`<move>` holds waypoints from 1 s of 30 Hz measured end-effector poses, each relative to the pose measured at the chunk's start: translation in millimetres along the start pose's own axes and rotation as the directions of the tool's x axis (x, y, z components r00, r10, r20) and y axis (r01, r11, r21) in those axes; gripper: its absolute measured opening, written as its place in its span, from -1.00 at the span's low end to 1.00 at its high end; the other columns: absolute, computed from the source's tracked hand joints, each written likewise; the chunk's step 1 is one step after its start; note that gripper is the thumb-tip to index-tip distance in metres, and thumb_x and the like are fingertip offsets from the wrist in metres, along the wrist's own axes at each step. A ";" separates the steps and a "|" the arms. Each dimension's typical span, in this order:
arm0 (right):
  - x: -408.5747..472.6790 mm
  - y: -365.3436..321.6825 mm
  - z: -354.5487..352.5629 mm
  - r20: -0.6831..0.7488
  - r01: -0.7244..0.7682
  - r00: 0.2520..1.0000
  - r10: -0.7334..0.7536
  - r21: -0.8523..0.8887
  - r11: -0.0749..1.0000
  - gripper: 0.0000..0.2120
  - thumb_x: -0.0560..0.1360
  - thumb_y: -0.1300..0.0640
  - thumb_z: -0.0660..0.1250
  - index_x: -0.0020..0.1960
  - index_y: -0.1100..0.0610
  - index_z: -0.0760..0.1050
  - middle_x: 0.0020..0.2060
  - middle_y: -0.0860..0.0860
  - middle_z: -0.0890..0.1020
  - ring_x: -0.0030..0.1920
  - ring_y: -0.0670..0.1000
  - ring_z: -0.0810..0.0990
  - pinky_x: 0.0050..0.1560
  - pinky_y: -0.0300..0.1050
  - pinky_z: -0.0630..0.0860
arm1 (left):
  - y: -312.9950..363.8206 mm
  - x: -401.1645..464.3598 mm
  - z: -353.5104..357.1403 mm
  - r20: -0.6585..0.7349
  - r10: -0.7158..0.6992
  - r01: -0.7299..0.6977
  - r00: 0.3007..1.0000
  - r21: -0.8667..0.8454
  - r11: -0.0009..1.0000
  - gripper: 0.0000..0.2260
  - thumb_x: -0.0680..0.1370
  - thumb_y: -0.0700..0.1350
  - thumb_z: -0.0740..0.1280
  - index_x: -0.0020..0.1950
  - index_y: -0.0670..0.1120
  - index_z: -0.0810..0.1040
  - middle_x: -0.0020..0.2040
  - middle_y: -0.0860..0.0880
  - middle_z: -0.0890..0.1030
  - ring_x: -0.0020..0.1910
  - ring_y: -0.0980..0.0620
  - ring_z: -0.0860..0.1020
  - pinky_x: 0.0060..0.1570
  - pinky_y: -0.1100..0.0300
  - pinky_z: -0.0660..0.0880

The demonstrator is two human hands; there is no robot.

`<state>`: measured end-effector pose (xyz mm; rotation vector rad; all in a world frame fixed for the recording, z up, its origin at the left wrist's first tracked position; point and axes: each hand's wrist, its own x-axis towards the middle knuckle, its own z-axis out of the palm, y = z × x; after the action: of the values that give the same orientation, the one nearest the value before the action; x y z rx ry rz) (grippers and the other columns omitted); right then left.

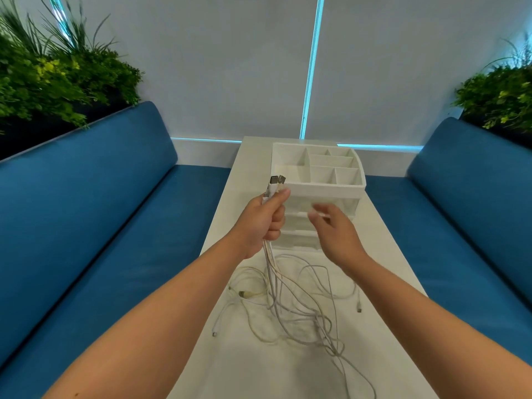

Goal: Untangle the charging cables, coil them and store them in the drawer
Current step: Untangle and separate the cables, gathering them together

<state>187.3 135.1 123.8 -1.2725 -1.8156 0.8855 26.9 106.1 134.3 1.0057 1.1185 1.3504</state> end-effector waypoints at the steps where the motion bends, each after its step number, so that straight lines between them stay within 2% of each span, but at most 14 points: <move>1: 2.3 -22.4 1.2 0.021 0.102 0.994 -0.104 0.071 0.992 -0.67 0.63 0.06 0.20 0.36 0.10 0.42 0.26 -0.03 0.53 0.21 -0.09 0.49 0.12 -0.33 0.40 | -0.7 0.0 1.1 0.009 -0.013 0.013 1.000 -0.010 1.000 -0.68 0.66 0.00 0.24 -0.27 0.03 0.27 -0.44 0.05 0.14 -0.51 0.13 0.08 -0.54 0.27 0.00; 3: 10.5 -55.5 4.1 0.080 0.216 0.969 -0.232 0.174 0.961 -0.71 0.63 0.10 0.20 0.33 0.09 0.46 0.16 -0.07 0.57 0.13 -0.13 0.52 0.07 -0.35 0.44 | -0.1 -0.8 2.7 0.017 -0.037 0.038 0.999 -0.021 0.999 -0.69 0.67 -0.05 0.20 -0.28 0.02 0.31 -0.42 0.04 0.13 -0.50 0.13 0.06 -0.51 0.24 -0.04; 6: 22.4 -77.0 8.2 0.149 0.203 0.960 -0.239 0.224 0.953 -0.72 0.61 0.07 0.25 0.29 0.10 0.49 0.06 -0.09 0.57 0.06 -0.08 0.56 0.09 -0.16 0.53 | 2.7 -1.3 2.8 0.015 -0.061 0.061 0.998 0.014 0.998 -0.69 0.67 -0.12 0.14 -0.29 0.00 0.31 -0.42 0.04 0.15 -0.47 0.12 0.05 -0.47 0.22 -0.04; 9: 32.1 -72.0 4.4 0.218 0.184 0.952 -0.213 0.148 0.972 -0.83 0.59 0.11 0.30 0.10 0.15 0.59 -0.07 -0.02 0.64 -0.03 0.02 0.63 0.10 -0.04 0.58 | 0.7 0.8 2.9 0.039 -0.107 0.107 0.994 0.008 0.994 -0.73 0.60 -0.01 0.12 -0.28 -0.02 0.24 -0.40 0.03 0.13 -0.44 0.08 0.02 -0.47 0.21 -0.05; 11: 35.2 -65.4 -4.1 0.238 0.163 0.951 -0.199 0.165 0.973 -0.85 0.57 0.16 0.32 0.00 0.20 0.63 -0.12 0.08 0.68 -0.08 0.06 0.65 0.10 -0.03 0.60 | -4.3 2.2 6.9 0.065 -0.110 0.110 0.992 0.005 0.994 -0.71 0.56 0.09 0.11 -0.29 -0.03 0.23 -0.41 0.02 0.14 -0.46 0.08 0.03 -0.52 0.23 -0.03; 14: 35.2 -59.7 -20.8 0.244 0.139 0.953 -0.182 0.185 0.973 -0.83 0.53 0.21 0.37 0.03 0.29 0.65 -0.11 0.17 0.70 -0.14 -0.01 0.66 -0.02 -0.20 0.61 | -12.2 5.1 19.2 0.056 -0.076 0.073 0.995 0.065 0.995 -0.69 0.55 0.13 0.10 -0.30 -0.02 0.21 -0.43 0.02 0.17 -0.48 0.09 0.09 -0.55 0.26 0.07; 17: 34.6 -55.5 -35.4 0.239 0.128 0.954 -0.180 0.218 0.968 -0.83 0.51 0.26 0.40 0.07 0.28 0.64 -0.10 0.12 0.71 -0.13 -0.08 0.68 -0.08 -0.29 0.59 | -14.9 9.1 34.2 0.081 -0.059 0.060 0.995 -0.006 0.998 -0.75 0.40 0.12 0.13 -0.32 -0.02 0.20 -0.43 0.00 0.20 -0.47 0.06 0.12 -0.54 0.25 0.12; 19: 34.8 -48.2 -42.0 0.216 0.125 0.960 -0.177 0.237 0.964 -0.80 0.51 0.30 0.39 0.12 0.26 0.63 -0.09 0.07 0.70 -0.13 -0.13 0.67 -0.04 -0.30 0.59 | -15.9 11.9 42.2 0.108 -0.080 0.089 0.991 -0.077 0.993 -0.71 0.41 0.15 0.11 -0.33 -0.04 0.24 -0.45 0.00 0.24 -0.49 0.06 0.13 -0.54 0.25 0.08; 21: 33.0 -35.9 -45.8 0.203 0.118 0.965 -0.167 0.234 0.965 -0.77 0.53 0.32 0.35 0.17 0.23 0.62 -0.06 0.05 0.70 -0.07 -0.09 0.67 0.07 -0.22 0.59 | -17.4 15.3 49.1 0.120 -0.131 0.143 0.984 -0.098 0.985 -0.55 0.52 0.27 0.06 -0.36 -0.05 0.29 -0.47 0.00 0.24 -0.52 0.08 0.11 -0.56 0.26 0.02; 23: 29.2 -20.2 -48.7 0.211 0.076 0.969 -0.130 0.248 0.966 -0.77 0.56 0.29 0.32 0.19 0.19 0.62 -0.05 0.06 0.71 -0.03 -0.02 0.67 0.16 -0.11 0.58 | -20.4 17.6 54.7 0.091 -0.196 0.198 0.976 -0.009 0.980 -0.42 0.52 0.45 0.02 -0.37 -0.03 0.27 -0.46 0.01 0.19 -0.52 0.09 0.09 -0.56 0.25 0.01; 25: 25.7 -4.5 -52.2 0.241 0.017 0.966 -0.090 0.288 0.957 -0.80 0.58 0.23 0.31 0.16 0.18 0.62 -0.05 0.09 0.71 -0.01 0.01 0.66 0.21 -0.04 0.56 | -25.6 17.3 59.6 0.063 -0.226 0.219 0.972 0.102 0.970 -0.43 0.49 0.48 0.08 -0.37 0.00 0.22 -0.46 0.03 0.17 -0.48 0.08 0.07 -0.52 0.21 0.01; 28: 23.9 16.9 -58.3 0.316 -0.113 0.949 0.004 0.328 0.938 -0.74 0.63 0.03 0.21 0.13 0.09 0.63 0.02 0.00 0.70 0.07 -0.03 0.64 0.23 -0.03 0.53 | -30.6 17.4 64.4 0.080 -0.249 0.245 0.965 0.057 0.968 -0.49 0.54 0.35 0.19 -0.38 0.00 0.21 -0.48 0.05 0.17 -0.50 0.09 0.08 -0.56 0.25 0.03; 30: 24.1 31.5 -61.0 0.321 -0.190 0.943 0.093 0.286 0.939 -0.68 0.64 -0.06 0.13 0.15 0.03 0.61 0.09 -0.07 0.67 0.15 -0.04 0.61 0.22 -0.08 0.47 | -27.8 19.3 67.1 0.112 -0.246 0.250 0.963 -0.019 0.968 -0.53 0.58 0.24 0.18 -0.39 -0.02 0.21 -0.50 0.04 0.17 -0.54 0.10 0.09 -0.59 0.27 0.07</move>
<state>248.2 174.1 131.2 -1.1186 -1.7316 1.4582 96.5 130.8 120.5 0.8726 1.0973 1.0967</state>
